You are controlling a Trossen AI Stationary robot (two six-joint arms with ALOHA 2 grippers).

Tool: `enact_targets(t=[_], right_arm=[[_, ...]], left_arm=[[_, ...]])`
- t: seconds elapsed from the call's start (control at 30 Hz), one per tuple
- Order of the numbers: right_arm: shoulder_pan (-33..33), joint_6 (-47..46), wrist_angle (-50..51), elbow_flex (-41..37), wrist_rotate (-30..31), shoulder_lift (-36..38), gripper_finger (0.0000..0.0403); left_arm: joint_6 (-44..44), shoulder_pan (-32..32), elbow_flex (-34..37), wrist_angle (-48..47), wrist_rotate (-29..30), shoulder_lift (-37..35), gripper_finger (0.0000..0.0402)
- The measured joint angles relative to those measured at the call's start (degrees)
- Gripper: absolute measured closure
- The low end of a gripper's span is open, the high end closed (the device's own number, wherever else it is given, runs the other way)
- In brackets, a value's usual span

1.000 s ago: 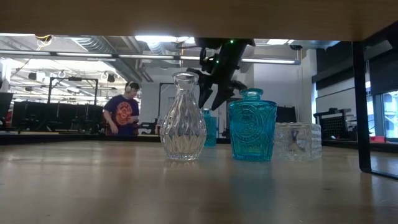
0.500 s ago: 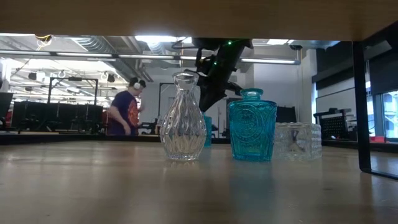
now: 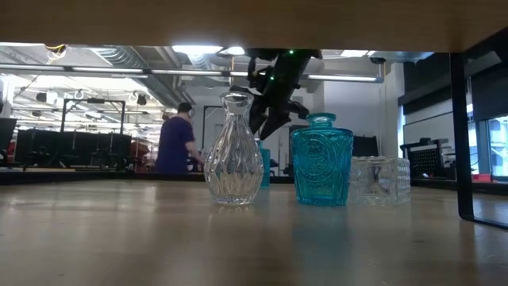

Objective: Sort vases onto shelf
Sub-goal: Put the blue vase on the shelf

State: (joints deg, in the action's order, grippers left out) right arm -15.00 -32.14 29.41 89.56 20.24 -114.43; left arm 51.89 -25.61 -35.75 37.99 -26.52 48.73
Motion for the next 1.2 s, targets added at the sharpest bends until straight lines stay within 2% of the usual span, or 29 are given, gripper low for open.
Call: enact_targets(t=[0.17,0.3,0.37,0.43,0.5,0.63,0.67,1.03,1.2], right_arm=[[-0.5,-0.7,-3.6,0.0,1.4,-0.1,0.0188],[-1.2,-0.8,-7.4,0.1,1.4,-1.9,0.0172],[-1.5,-1.7,-7.6,0.2,1.7,-2.6,0.0184],[-1.5,-2.7,-6.1,0.3,1.7,-2.7,0.0214],[-1.4,-2.8,-5.5,0.3,3.2,-2.8,0.0258],[-0.8,-0.4,-5.6,0.6,3.6,-2.9,0.0372],[-0.8,0.6,-5.3,0.9,3.1,-3.0,0.0386],[2.3,2.5,2.0,4.4,2.5,-2.3,0.04],[5.1,4.0,5.4,7.5,2.7,1.4,0.0402]], left_arm=[[0.0,0.0,0.0,0.0,0.0,0.0,0.014],[0.0,0.0,0.0,0.0,0.0,0.0,0.014],[0.0,0.0,0.0,0.0,0.0,0.0,0.014],[0.0,0.0,0.0,0.0,0.0,0.0,0.014],[0.0,0.0,0.0,0.0,0.0,0.0,0.014],[0.0,0.0,0.0,-0.1,0.2,0.0,0.014],[0.0,0.0,0.0,-0.1,0.3,0.0,0.014],[-0.1,0.0,0.0,-6.8,0.5,0.0,0.014],[0.0,0.0,0.0,-11.4,0.5,0.0,0.014]])
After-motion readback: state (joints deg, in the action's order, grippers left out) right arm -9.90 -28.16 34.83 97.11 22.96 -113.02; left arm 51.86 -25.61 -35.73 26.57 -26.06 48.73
